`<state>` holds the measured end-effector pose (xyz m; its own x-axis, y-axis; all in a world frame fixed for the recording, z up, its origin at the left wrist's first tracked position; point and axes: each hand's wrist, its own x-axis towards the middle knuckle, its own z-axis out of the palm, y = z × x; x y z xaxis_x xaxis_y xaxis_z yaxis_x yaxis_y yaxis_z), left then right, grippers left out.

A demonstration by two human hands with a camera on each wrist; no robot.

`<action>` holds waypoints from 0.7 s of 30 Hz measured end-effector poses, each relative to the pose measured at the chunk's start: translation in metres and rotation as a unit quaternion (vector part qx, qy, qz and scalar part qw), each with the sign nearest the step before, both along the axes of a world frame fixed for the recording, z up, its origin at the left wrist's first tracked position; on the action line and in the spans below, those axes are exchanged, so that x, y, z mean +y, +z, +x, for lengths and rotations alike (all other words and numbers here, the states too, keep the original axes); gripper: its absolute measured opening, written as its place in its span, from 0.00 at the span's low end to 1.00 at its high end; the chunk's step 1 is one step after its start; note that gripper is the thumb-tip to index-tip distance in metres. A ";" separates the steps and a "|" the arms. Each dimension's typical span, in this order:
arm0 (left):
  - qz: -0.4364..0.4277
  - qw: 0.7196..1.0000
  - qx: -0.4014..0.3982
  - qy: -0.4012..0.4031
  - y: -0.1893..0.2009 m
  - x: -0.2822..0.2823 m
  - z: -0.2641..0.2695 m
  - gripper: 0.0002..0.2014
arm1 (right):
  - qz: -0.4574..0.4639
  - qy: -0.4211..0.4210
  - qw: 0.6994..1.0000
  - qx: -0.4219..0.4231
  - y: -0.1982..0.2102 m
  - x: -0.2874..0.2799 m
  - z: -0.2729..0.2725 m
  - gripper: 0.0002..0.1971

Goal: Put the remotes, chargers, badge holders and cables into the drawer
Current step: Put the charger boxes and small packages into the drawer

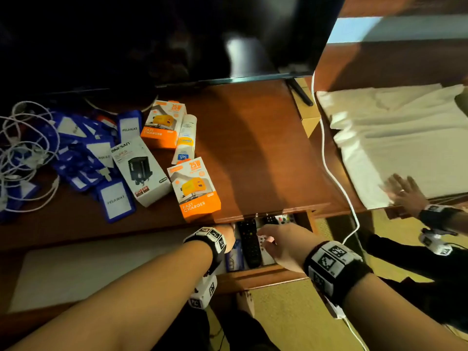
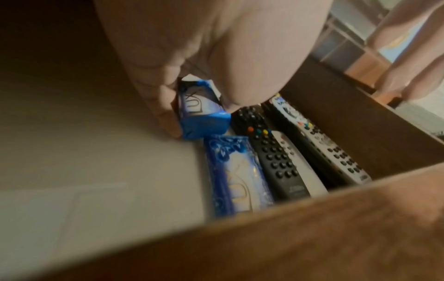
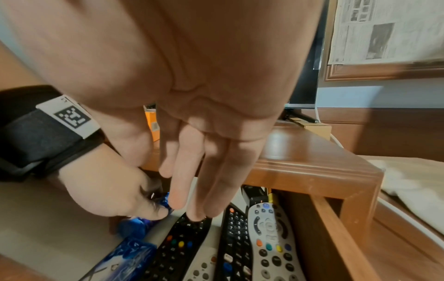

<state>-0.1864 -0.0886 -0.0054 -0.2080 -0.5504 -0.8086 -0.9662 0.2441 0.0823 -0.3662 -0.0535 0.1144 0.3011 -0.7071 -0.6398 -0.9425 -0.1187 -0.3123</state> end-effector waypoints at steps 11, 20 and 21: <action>-0.004 0.999 0.037 0.039 -0.005 0.000 0.000 0.19 | -0.061 0.000 0.998 -0.027 0.008 -0.020 -0.007 0.13; 0.017 0.996 0.057 0.060 0.012 0.004 0.026 0.19 | -0.072 -0.020 0.996 -0.038 0.010 -0.033 -0.004 0.13; 0.018 0.995 0.069 0.063 0.016 0.005 0.029 0.17 | -0.062 -0.015 0.997 -0.037 0.010 -0.030 -0.002 0.14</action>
